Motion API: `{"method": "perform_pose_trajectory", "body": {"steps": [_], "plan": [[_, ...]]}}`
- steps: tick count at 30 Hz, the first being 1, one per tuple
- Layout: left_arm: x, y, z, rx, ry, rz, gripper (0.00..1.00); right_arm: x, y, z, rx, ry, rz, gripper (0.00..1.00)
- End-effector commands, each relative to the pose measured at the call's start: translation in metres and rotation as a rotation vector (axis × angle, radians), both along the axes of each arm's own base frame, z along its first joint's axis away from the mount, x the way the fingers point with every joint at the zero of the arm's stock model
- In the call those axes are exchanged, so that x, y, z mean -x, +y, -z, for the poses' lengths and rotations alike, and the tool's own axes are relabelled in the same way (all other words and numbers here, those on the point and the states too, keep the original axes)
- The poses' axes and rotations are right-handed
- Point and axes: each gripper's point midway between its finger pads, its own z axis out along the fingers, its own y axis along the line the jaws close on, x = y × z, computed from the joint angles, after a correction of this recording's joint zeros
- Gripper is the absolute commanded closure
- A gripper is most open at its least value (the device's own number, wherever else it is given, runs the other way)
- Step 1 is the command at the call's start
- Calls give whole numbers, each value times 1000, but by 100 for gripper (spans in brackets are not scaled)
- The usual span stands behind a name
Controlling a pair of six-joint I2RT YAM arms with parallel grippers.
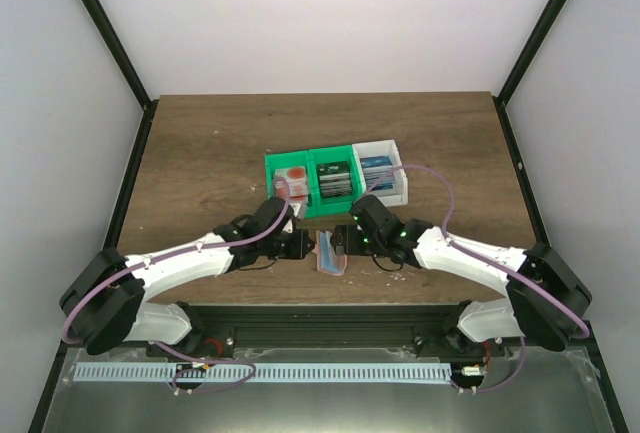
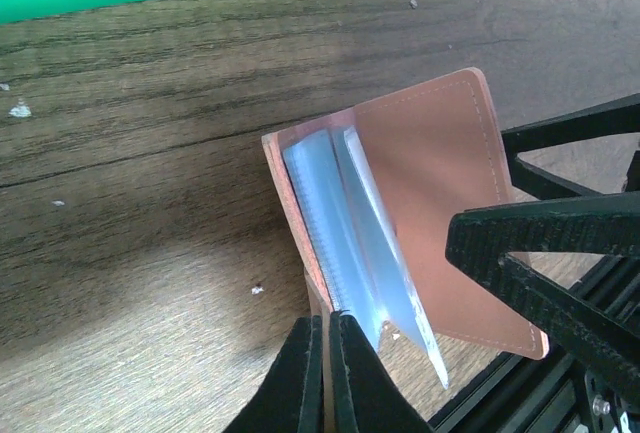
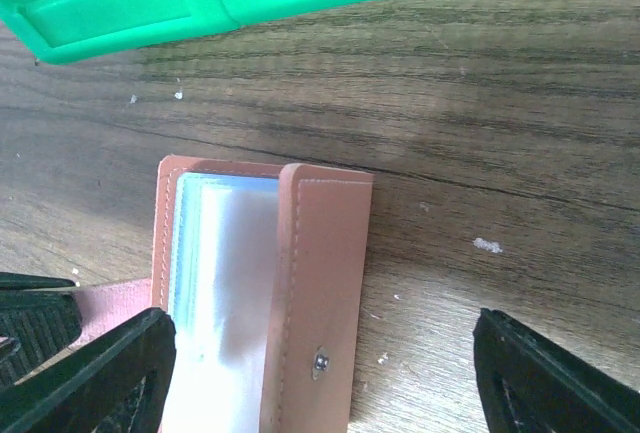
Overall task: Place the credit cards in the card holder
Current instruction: Open the card holder at the center of the board.
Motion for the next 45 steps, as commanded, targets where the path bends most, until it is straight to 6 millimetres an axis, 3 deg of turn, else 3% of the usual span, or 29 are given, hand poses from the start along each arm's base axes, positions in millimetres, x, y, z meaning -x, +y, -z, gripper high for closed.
{"method": "perform_pose_trajectory", "body": {"steps": [1,5,12,21,27,34,41,45], "plan": [[-3,-9,-13,35,-24,29,100,-2,5,-1,7,-4,-9,19],[-3,-11,-15,40,-26,35,100,1,6,7,18,16,-25,19],[-3,-12,-16,46,-26,41,100,5,21,-2,-60,7,-90,13],[-2,-10,-14,40,-22,37,100,6,4,21,50,43,-49,16],[-4,-4,-8,9,-16,7,100,3,-26,36,207,44,27,22],[-5,1,0,-27,-10,-15,100,-6,-53,40,356,33,127,25],[-4,4,5,-39,-3,-17,100,-11,-59,38,412,26,153,23],[-2,5,10,-45,9,-14,100,-16,-40,21,318,-14,92,25]]}}
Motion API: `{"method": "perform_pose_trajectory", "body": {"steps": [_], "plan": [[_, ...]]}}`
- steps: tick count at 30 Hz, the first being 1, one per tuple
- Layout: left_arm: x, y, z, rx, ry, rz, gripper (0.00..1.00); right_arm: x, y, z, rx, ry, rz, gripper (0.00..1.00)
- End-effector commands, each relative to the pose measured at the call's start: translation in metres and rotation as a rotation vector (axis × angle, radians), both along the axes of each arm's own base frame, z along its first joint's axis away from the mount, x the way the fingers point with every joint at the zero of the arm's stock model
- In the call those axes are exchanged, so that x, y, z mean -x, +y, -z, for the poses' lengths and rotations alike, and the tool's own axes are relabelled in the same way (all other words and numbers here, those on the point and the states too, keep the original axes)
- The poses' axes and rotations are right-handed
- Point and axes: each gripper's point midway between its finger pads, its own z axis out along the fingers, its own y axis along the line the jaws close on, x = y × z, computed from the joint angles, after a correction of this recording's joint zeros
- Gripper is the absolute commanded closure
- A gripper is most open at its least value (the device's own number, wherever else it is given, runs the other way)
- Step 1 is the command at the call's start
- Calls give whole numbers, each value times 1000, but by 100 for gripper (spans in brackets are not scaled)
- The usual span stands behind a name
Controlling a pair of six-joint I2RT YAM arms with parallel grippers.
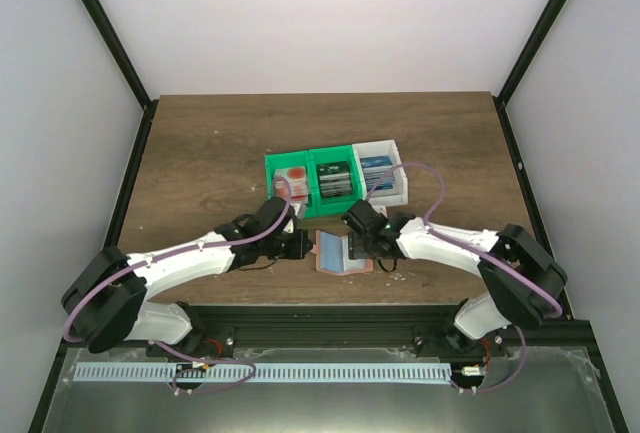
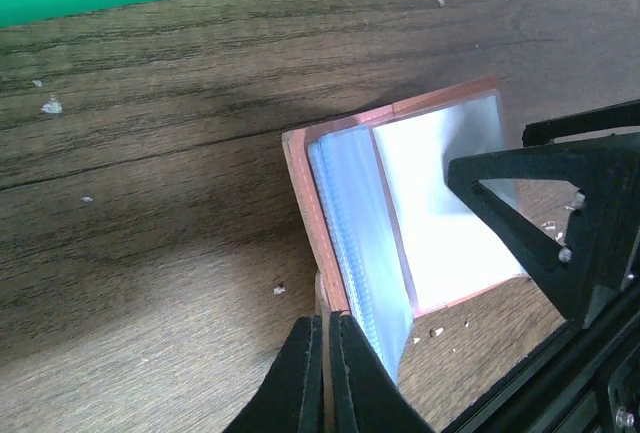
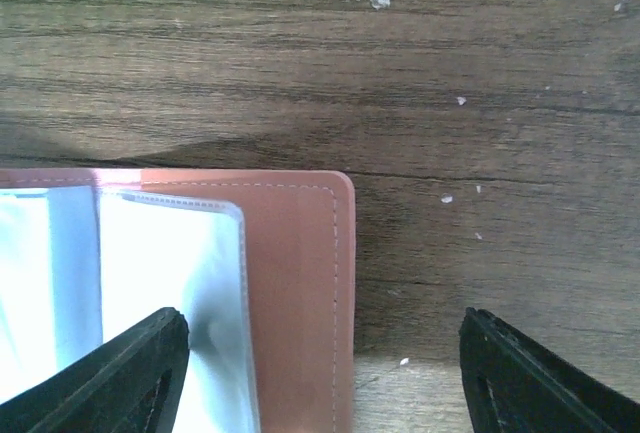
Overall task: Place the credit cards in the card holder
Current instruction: Open the card holder at the center of the board.
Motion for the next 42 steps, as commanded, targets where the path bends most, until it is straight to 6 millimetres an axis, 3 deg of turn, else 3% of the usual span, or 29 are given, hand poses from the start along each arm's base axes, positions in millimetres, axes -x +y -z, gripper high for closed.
{"method": "perform_pose_trajectory", "body": {"steps": [1,10,16,19,22,29,33,35,42], "plan": [[0,1,5,-11,6,0,100,-12,20,-29,-81,-75,-44,27],[1,-7,-2,24,4,28,100,-13,48,-72,-246,-118,-119,30],[2,-8,-4,36,2,35,100,-10,65,-94,-355,-148,-183,57],[2,-8,-3,32,4,32,100,-7,67,-83,-344,-119,-195,68],[2,-6,0,23,9,25,100,-4,70,-66,-330,-75,-214,67],[-2,4,8,-25,8,-24,94,2,79,-35,-285,-2,-243,48],[-7,12,12,-64,3,-74,83,3,78,-16,-216,33,-237,43],[-12,17,7,-71,-19,-112,72,4,76,-5,-150,55,-223,38],[-14,17,3,-49,-33,-131,61,14,74,22,-15,91,-226,27]]}}
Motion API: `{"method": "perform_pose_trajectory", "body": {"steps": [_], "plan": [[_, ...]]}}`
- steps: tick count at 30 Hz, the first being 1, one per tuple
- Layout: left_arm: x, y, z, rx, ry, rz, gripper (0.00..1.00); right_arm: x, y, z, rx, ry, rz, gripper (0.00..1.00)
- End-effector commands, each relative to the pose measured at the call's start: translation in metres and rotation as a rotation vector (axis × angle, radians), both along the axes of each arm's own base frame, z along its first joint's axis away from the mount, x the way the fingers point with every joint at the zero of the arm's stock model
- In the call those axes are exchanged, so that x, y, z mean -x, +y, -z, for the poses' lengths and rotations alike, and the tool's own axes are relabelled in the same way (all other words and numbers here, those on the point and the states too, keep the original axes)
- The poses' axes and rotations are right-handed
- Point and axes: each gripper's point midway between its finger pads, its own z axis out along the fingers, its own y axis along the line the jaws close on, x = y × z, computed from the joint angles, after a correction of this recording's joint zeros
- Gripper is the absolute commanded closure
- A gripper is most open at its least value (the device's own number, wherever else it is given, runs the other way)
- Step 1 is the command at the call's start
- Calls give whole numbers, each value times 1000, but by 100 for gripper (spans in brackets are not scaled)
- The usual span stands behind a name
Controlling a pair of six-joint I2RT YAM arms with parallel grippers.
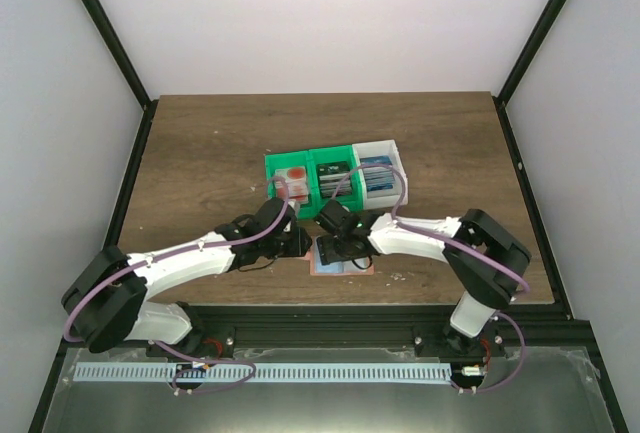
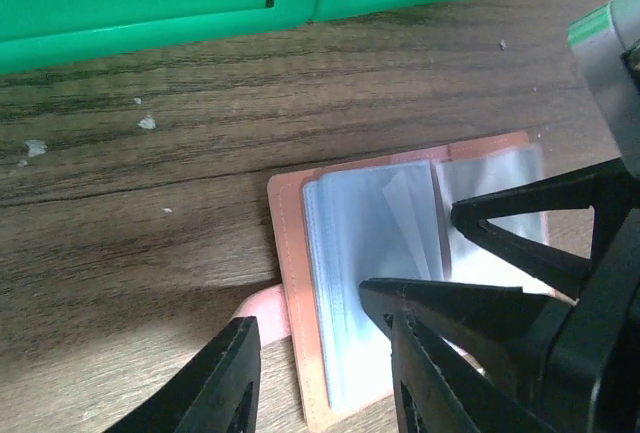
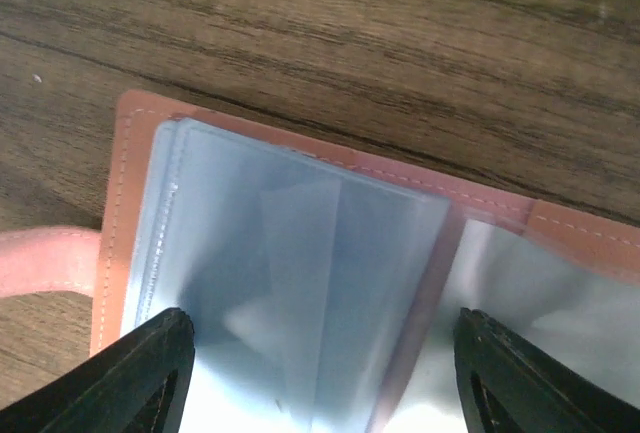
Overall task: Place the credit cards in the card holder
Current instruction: Open the card holder at the center of the board.
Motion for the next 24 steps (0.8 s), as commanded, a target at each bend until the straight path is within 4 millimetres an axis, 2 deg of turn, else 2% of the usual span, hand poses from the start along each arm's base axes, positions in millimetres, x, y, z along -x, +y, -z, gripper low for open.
{"method": "perform_pose_trajectory", "body": {"steps": [1,5,8,10,17,24], "plan": [[-3,4,-3,7,-19,-32,60,6,-11,19,124,11,18,27],[-4,8,-5,11,-31,-64,60,9,-25,31,185,17,53,26],[-8,14,-9,5,-50,-97,59,7,-25,26,173,1,61,26],[-10,16,-13,9,-64,-112,59,2,-19,13,130,-25,62,25],[-19,21,-28,87,-66,-138,58,-15,11,-52,-73,-143,25,20],[-22,22,-43,180,-62,-131,56,-29,11,-87,-167,-191,0,20]]}}
